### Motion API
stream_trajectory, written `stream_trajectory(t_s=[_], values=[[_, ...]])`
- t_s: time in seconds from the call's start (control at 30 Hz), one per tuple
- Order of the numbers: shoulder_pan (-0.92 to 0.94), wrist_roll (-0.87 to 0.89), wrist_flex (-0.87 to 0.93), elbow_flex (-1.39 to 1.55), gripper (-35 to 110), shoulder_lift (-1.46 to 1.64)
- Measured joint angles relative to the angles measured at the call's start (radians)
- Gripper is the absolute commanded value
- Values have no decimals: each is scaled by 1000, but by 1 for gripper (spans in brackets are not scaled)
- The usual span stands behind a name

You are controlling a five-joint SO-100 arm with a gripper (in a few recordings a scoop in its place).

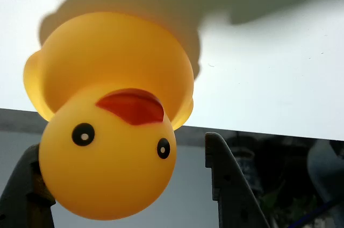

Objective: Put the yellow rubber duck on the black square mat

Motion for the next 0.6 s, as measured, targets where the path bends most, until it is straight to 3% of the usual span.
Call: stream_trajectory(t_s=[0.6], values=[[0, 0, 0, 0, 18, 0]])
